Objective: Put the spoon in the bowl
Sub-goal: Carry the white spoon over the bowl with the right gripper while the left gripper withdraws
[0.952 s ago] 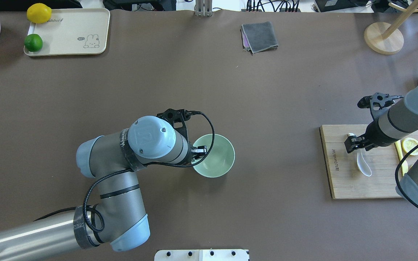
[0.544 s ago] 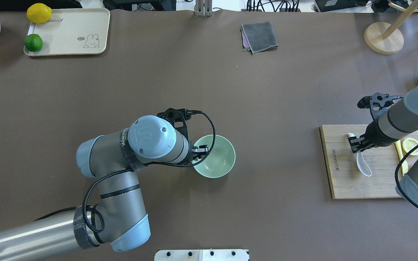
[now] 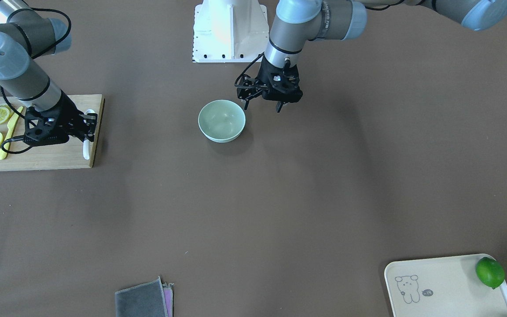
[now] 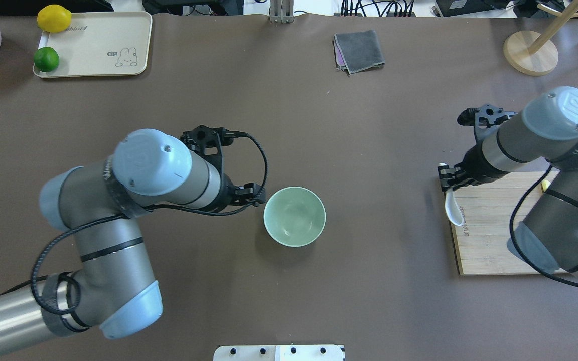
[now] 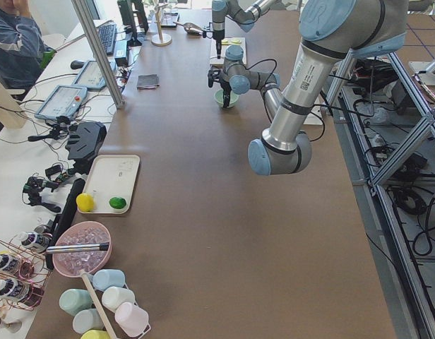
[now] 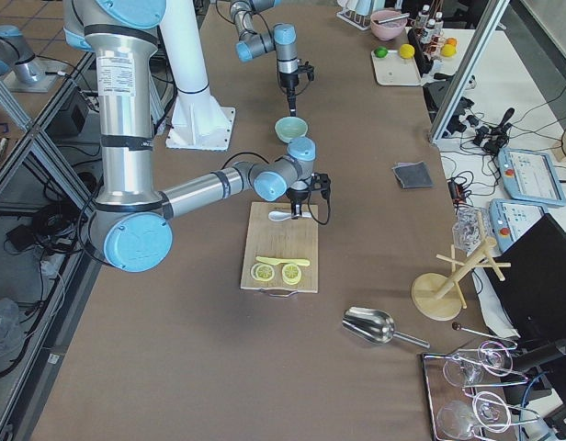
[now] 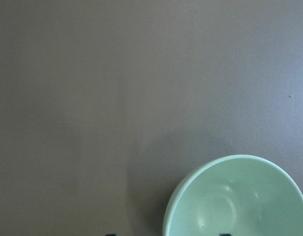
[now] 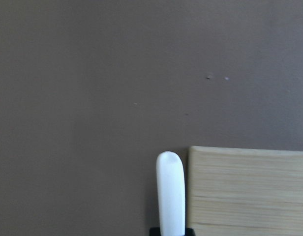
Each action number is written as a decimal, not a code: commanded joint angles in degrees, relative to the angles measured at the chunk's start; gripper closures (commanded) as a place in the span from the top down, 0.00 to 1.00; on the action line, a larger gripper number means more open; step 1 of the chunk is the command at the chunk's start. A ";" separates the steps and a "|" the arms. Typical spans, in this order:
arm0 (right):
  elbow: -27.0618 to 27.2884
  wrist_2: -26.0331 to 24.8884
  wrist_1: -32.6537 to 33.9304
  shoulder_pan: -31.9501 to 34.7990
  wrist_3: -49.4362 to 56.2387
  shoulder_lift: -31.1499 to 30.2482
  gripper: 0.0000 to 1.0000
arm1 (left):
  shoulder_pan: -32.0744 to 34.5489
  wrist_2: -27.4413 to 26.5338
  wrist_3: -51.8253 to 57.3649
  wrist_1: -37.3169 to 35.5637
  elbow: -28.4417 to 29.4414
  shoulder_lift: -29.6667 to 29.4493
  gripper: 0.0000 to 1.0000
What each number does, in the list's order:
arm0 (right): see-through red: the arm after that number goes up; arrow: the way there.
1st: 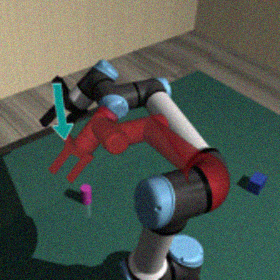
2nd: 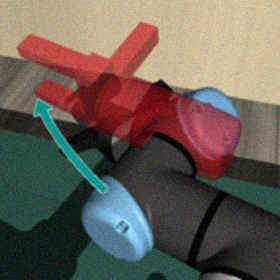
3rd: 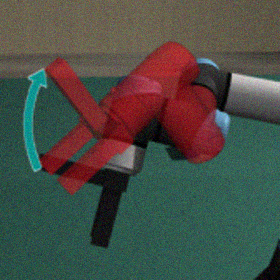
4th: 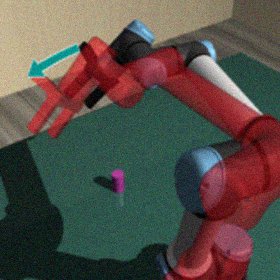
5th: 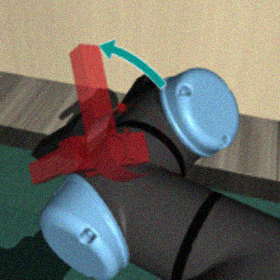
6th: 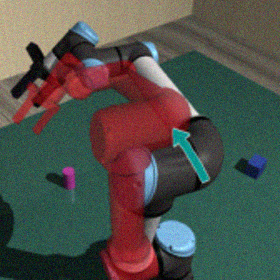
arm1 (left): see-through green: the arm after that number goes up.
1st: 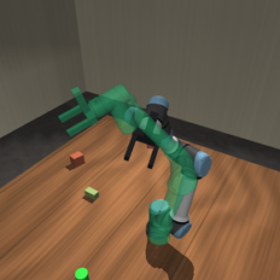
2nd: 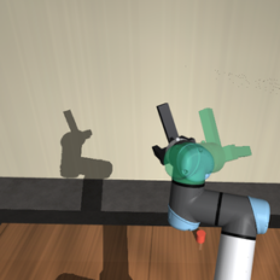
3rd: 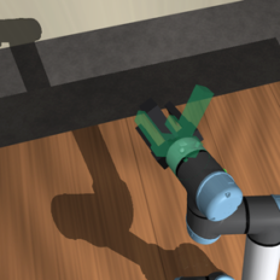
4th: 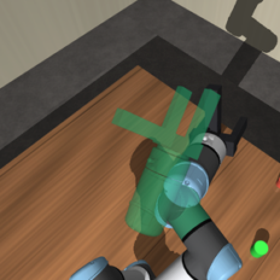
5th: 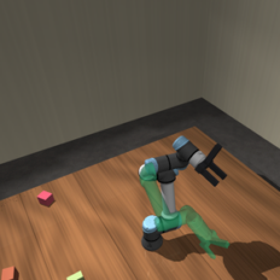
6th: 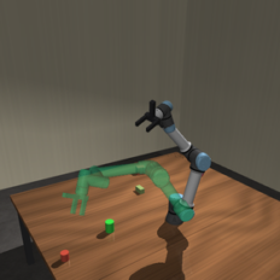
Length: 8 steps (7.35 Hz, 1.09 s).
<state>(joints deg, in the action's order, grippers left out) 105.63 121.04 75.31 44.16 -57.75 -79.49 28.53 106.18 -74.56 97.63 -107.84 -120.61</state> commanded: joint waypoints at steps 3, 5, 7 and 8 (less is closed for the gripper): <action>-0.77 -8.79 7.99 -9.69 -27.45 18.98 0.00 | 11.78 8.05 19.57 0.19 -4.66 13.88 0.97; -2.78 -14.40 12.13 -13.46 -34.23 24.10 0.00 | 15.41 11.41 24.11 0.28 -3.96 15.66 0.97; -6.03 -18.02 12.06 -16.11 -37.87 26.13 0.00 | 15.42 11.41 24.03 4.91 -0.02 15.14 0.97; -6.05 -19.16 12.14 -16.91 -37.87 26.05 0.00 | 15.42 11.41 24.03 5.63 1.04 14.88 0.97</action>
<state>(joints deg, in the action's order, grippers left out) 100.41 103.79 87.32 28.62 -94.95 -53.94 43.84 117.53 -50.64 101.57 -108.54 -105.51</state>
